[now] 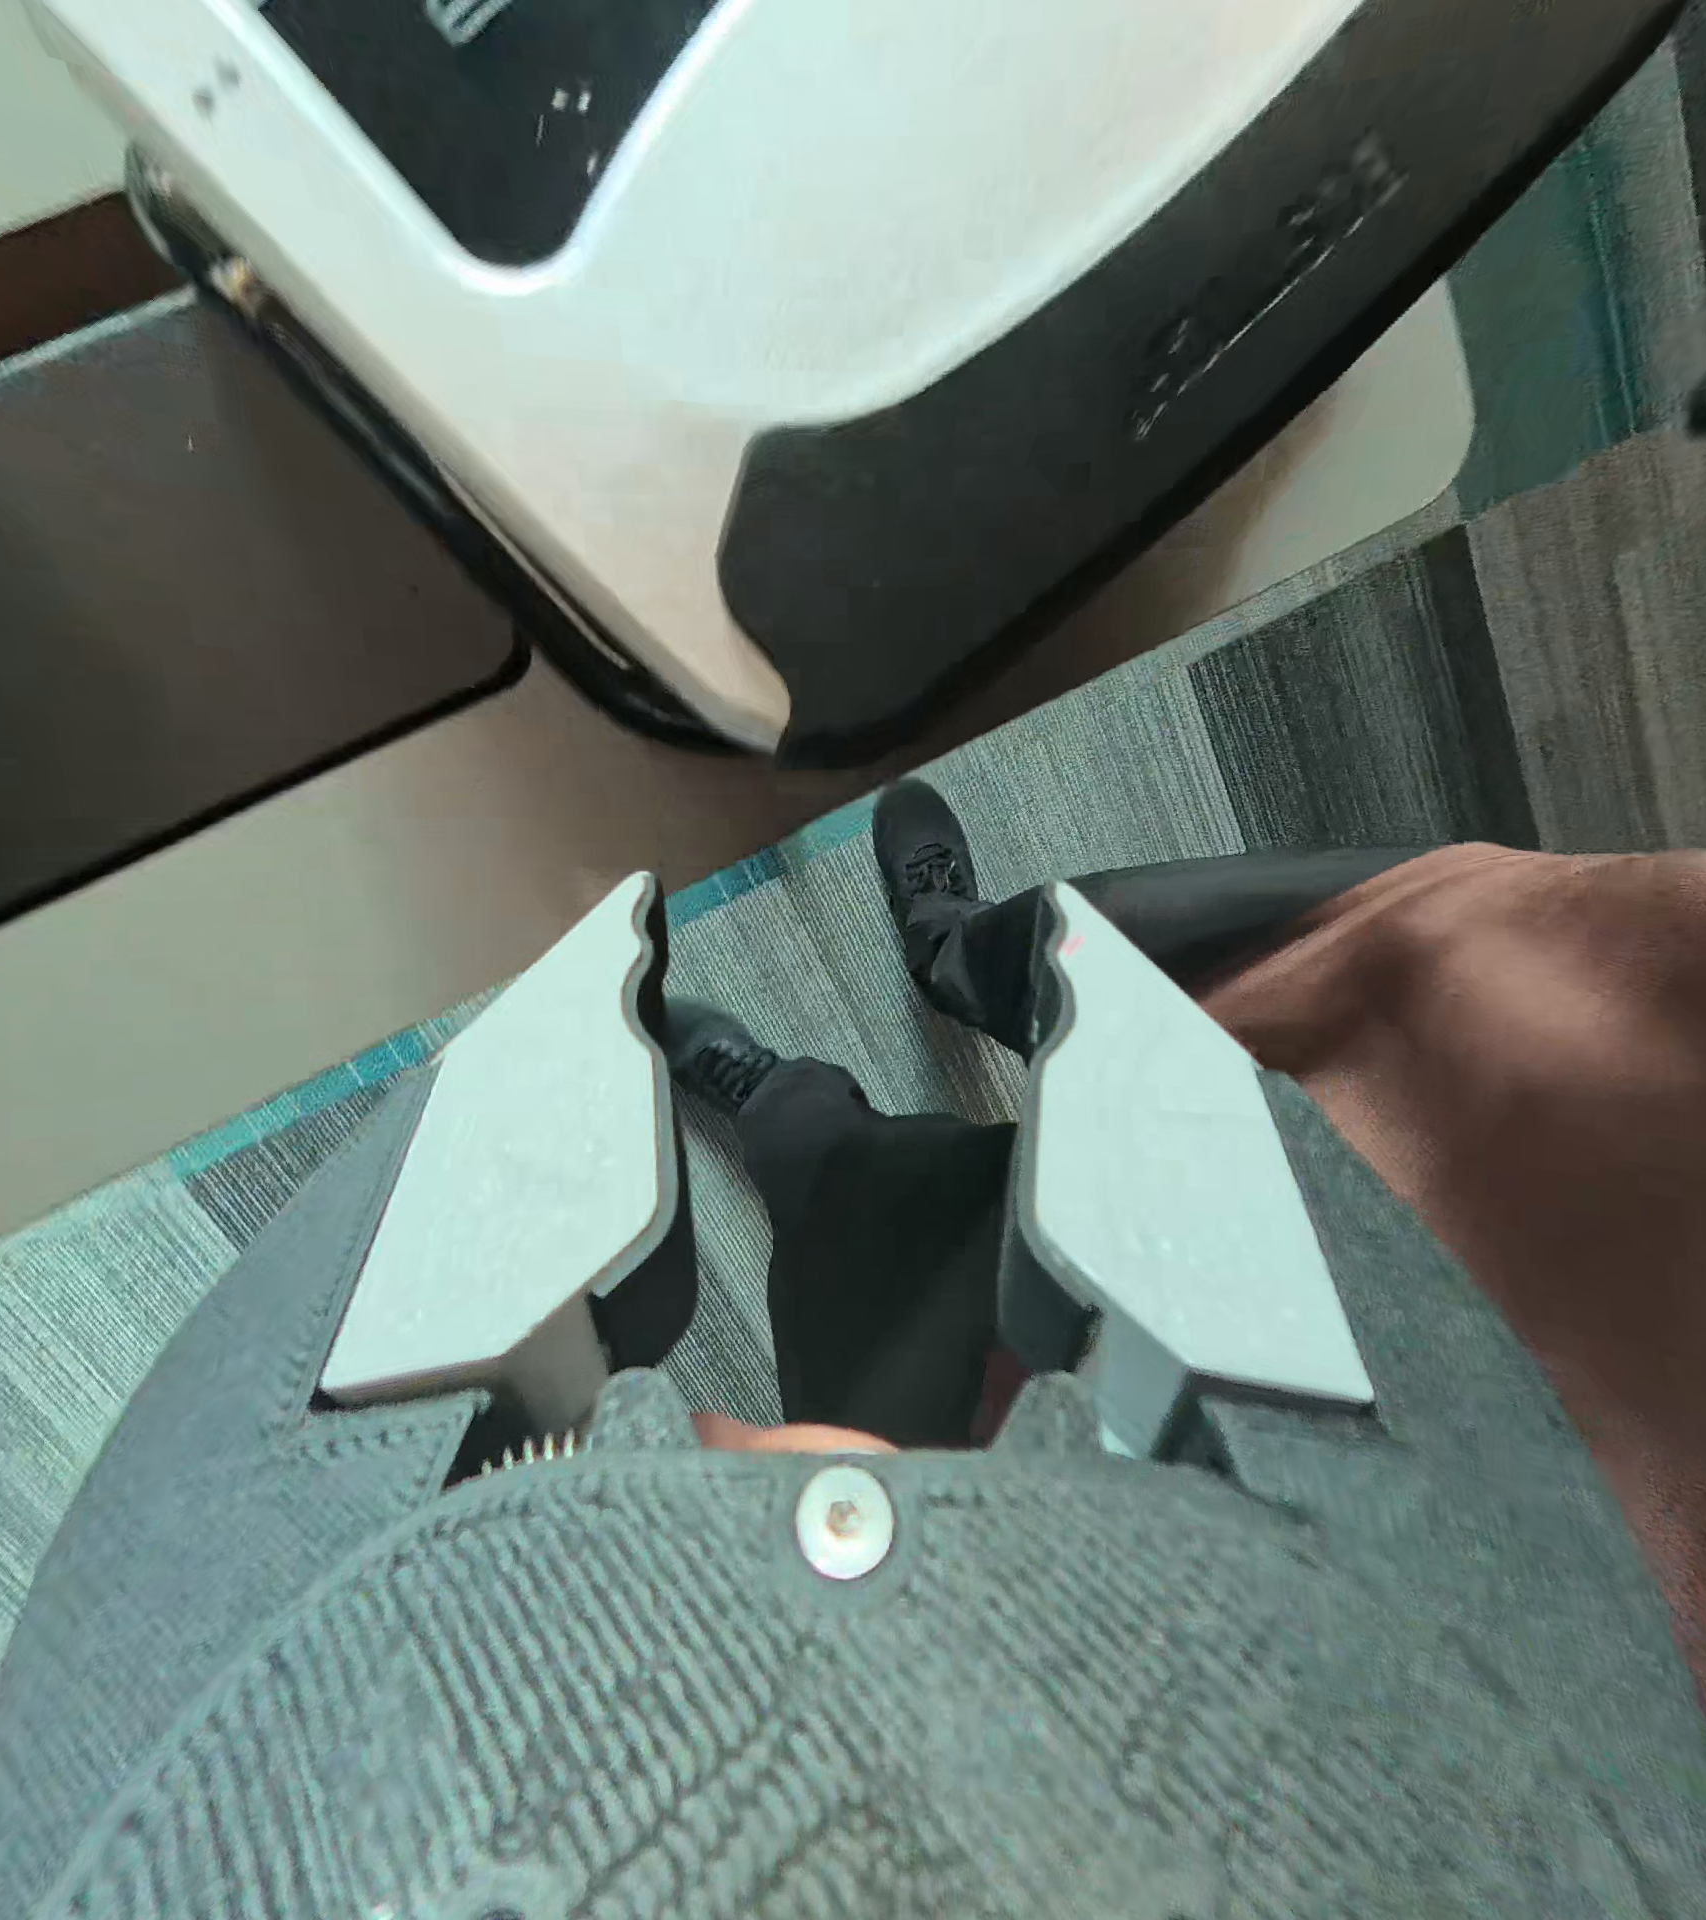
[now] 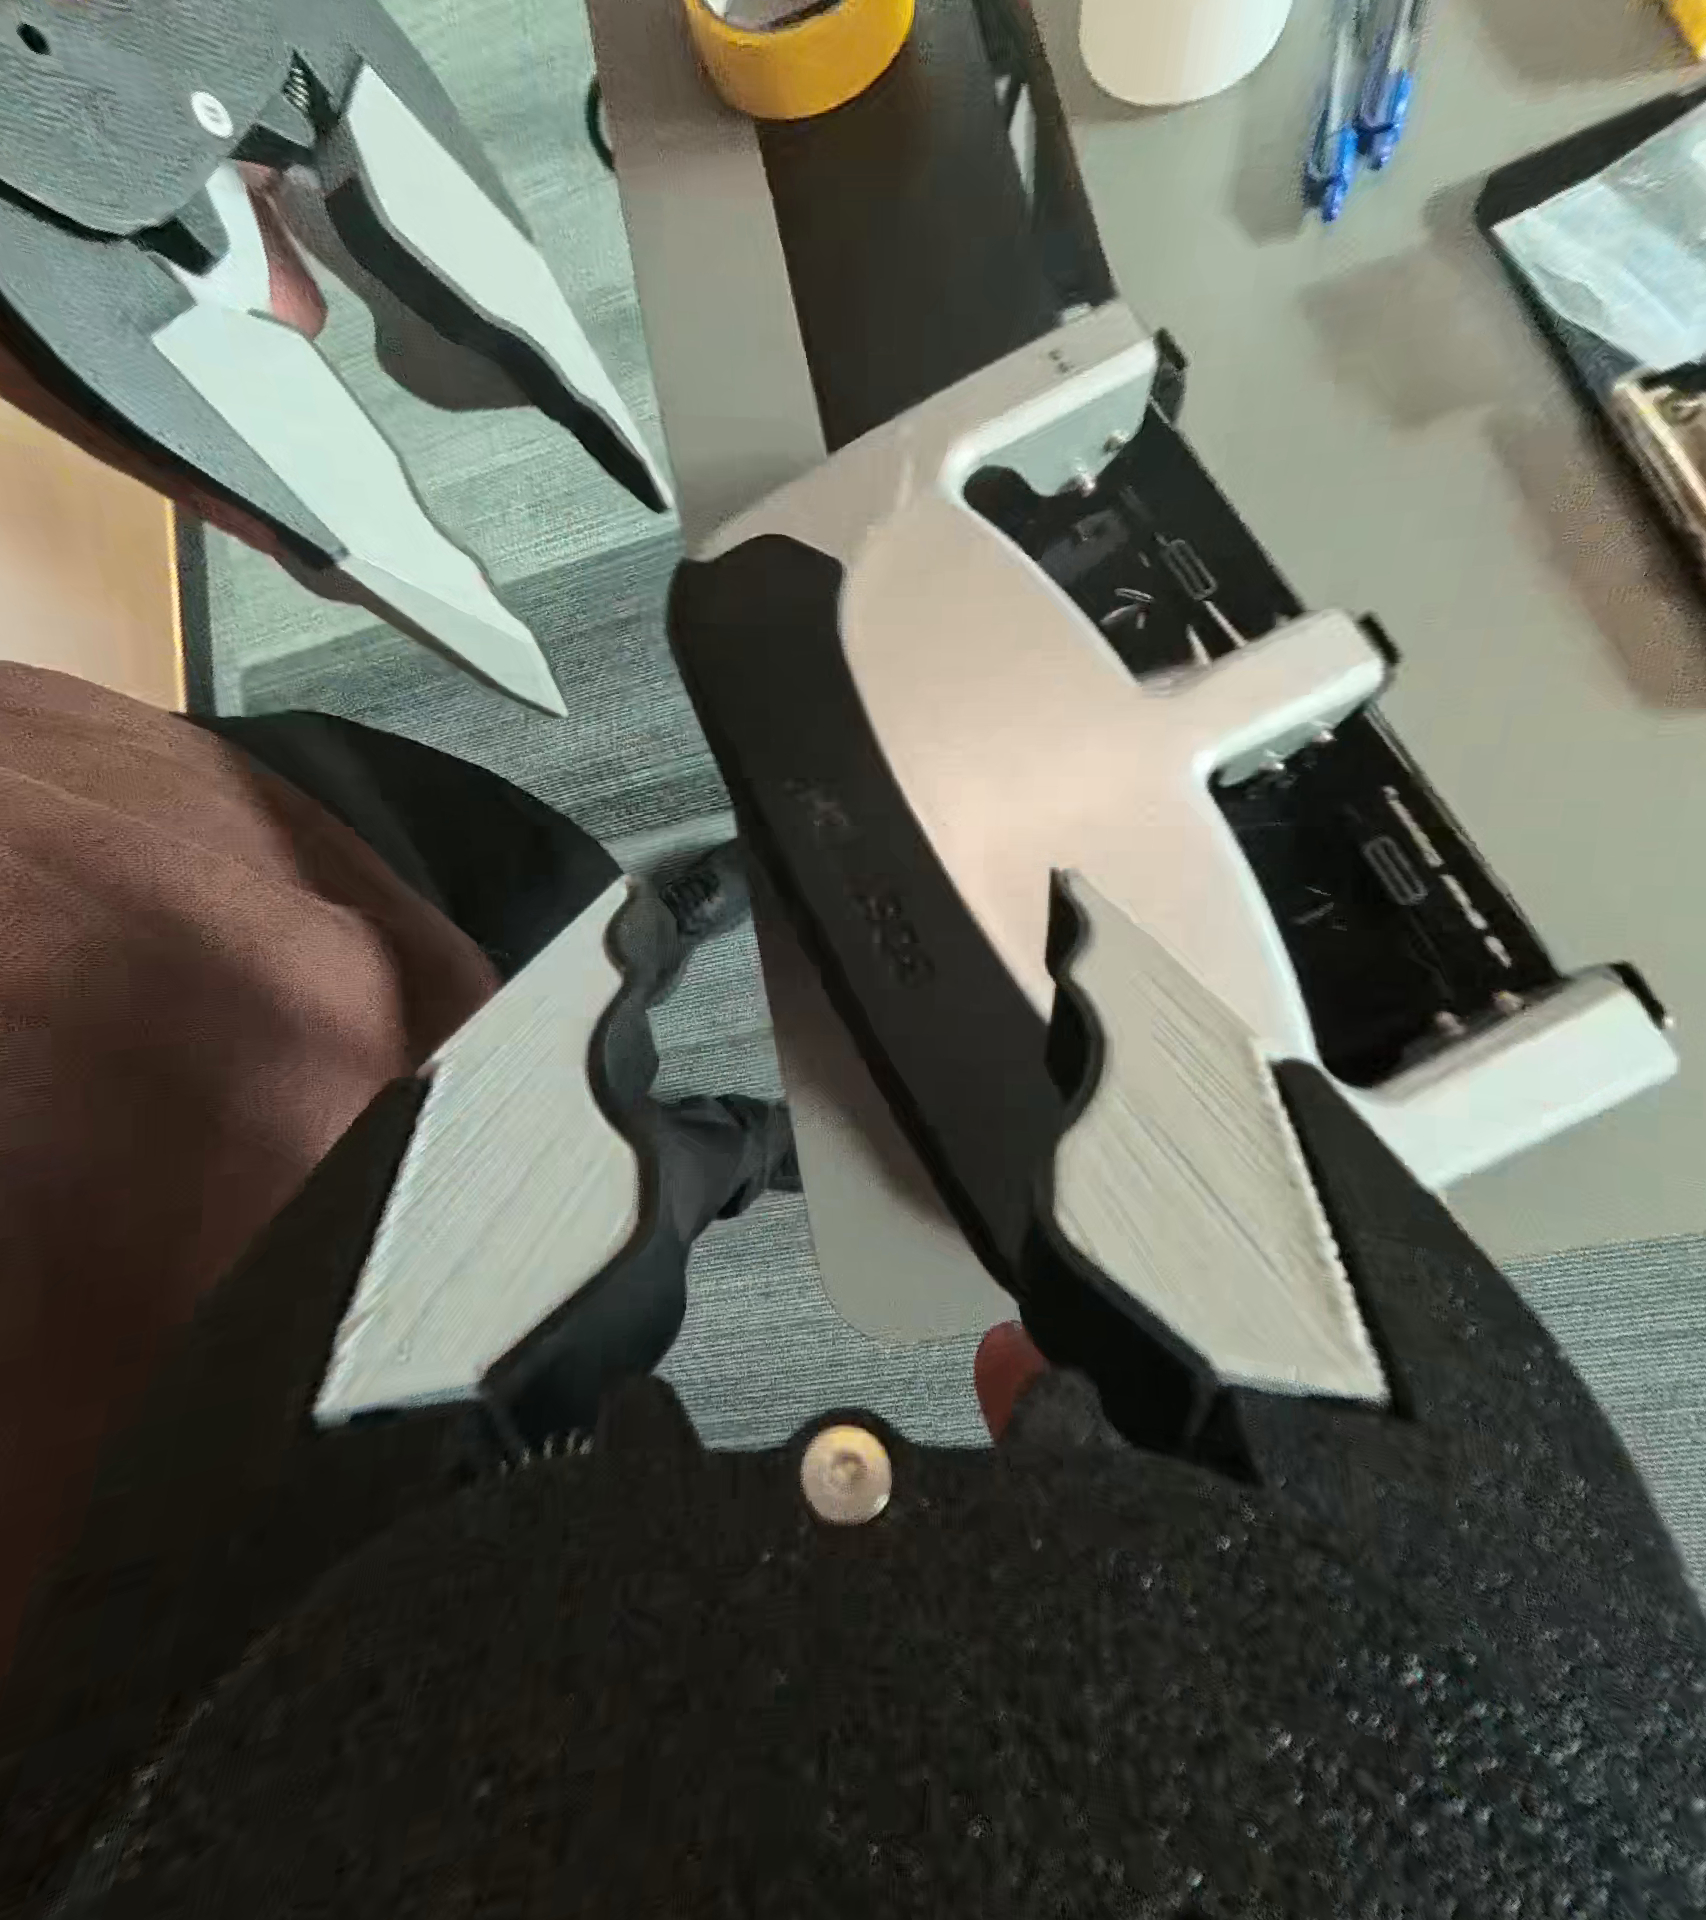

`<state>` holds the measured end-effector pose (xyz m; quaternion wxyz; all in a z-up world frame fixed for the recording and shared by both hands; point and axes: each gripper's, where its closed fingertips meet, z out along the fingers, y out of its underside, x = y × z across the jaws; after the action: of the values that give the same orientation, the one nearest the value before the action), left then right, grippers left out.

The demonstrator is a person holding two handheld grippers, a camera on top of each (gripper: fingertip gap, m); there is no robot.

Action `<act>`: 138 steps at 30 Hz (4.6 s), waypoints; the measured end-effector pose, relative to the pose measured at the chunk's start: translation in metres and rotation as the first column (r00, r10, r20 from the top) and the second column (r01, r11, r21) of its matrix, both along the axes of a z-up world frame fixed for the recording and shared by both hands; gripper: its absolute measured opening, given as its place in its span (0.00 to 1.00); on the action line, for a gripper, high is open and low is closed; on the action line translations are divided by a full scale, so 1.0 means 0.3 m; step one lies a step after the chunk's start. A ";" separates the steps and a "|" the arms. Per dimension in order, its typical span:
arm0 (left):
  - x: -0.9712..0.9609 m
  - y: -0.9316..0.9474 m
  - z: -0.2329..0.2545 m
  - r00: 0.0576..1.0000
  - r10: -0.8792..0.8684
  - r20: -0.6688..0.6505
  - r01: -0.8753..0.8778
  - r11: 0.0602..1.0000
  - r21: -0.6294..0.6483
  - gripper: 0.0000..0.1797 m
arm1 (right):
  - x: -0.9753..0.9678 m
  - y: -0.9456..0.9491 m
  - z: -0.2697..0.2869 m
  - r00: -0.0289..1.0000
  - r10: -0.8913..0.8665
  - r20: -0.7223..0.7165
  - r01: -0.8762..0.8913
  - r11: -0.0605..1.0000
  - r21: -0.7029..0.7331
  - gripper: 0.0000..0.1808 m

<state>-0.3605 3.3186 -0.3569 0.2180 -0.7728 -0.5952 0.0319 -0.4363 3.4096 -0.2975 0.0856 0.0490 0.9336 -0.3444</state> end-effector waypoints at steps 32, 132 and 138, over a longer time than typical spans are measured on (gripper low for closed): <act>-0.184 0.018 0.227 0.839 -0.219 -0.497 0.196 0.976 -0.099 0.00 | 0.105 0.033 0.115 0.812 -0.532 -0.241 0.559 0.828 0.056 0.00; -4.758 4.872 -0.079 0.309 -0.933 -0.185 0.924 0.340 -0.175 0.00 | -4.295 5.150 -0.614 0.113 -0.994 -0.010 0.990 0.112 0.090 0.00; -5.080 4.970 -0.080 0.487 -0.860 -0.152 0.864 0.499 -0.060 0.15 | -4.780 5.317 -0.457 0.292 -0.953 -0.086 0.956 0.289 0.041 0.00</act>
<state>-1.8844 4.8097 -0.3808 0.2614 -0.9587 -0.1093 -0.0260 -1.8704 5.0046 -0.4346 -0.1589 0.5905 0.7366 -0.2889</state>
